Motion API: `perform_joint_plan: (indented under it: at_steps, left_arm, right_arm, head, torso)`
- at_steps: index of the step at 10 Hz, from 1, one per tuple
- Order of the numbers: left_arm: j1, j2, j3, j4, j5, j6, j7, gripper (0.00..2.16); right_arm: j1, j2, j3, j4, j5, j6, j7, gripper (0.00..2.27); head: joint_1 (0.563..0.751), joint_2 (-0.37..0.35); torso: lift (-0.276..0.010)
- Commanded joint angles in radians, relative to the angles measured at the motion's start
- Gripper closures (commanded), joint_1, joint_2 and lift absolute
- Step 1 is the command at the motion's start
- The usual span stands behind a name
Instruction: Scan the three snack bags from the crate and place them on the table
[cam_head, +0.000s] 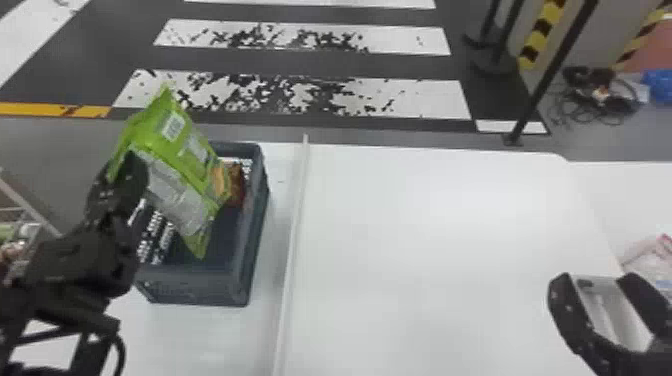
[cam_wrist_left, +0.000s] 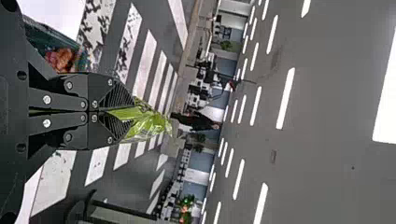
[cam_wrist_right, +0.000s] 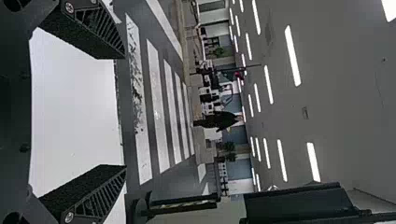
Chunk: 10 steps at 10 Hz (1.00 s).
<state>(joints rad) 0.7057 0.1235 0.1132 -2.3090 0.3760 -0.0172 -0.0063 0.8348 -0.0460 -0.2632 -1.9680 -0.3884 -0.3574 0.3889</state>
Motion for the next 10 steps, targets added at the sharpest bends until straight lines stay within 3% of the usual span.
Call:
perform_joint_plan:
  at_steps: [1, 3, 5, 6, 8, 9, 10]
  left_arm:
    - [0.038, 0.001, -0.032, -0.127, -0.022, 0.096, -0.001, 2.13]
    - [0.051, 0.002, -0.089, -0.290, -0.023, 0.326, -0.032, 2.13]
    - [-0.029, -0.001, -0.133, -0.303, 0.066, 0.587, -0.107, 2.13]
    - [-0.092, -0.001, -0.185, -0.254, 0.060, 0.682, -0.116, 2.13]
    - [-0.195, -0.001, -0.310, -0.124, -0.005, 0.744, -0.135, 2.13]
    - [-0.244, -0.007, -0.368, -0.050, -0.037, 0.744, -0.167, 2.13]
    - [-0.313, -0.030, -0.415, 0.053, -0.055, 0.744, -0.201, 2.13]
  right_arm:
    - [-0.008, 0.000, -0.014, -0.008, 0.000, 0.004, -0.001, 0.09]
    - [-0.019, -0.002, -0.036, -0.008, -0.017, 0.004, -0.007, 0.09]
    - [-0.019, 0.000, -0.062, -0.012, -0.029, 0.007, -0.007, 0.09]
    - [-0.017, -0.002, -0.079, -0.012, -0.041, 0.013, -0.005, 0.09]
    - [-0.016, -0.003, -0.103, -0.009, -0.050, 0.022, -0.005, 0.09]
    - [-0.016, -0.003, -0.108, -0.009, -0.050, 0.032, -0.005, 0.09]
    - [-0.016, -0.005, -0.111, -0.017, -0.050, 0.059, -0.005, 0.09]
  head:
    - [0.695, -0.073]
    - [0.695, -0.149]
    - [0.695, -0.285]
    - [0.695, -0.322]
    - [0.695, -0.350]
    - [0.695, -0.350]
    - [0.695, -0.350]
  torso:
    - [-0.036]
    - [-0.036]
    - [-0.036]
    - [-0.036]
    - [-0.036]
    - [-0.036]
    - [-0.036]
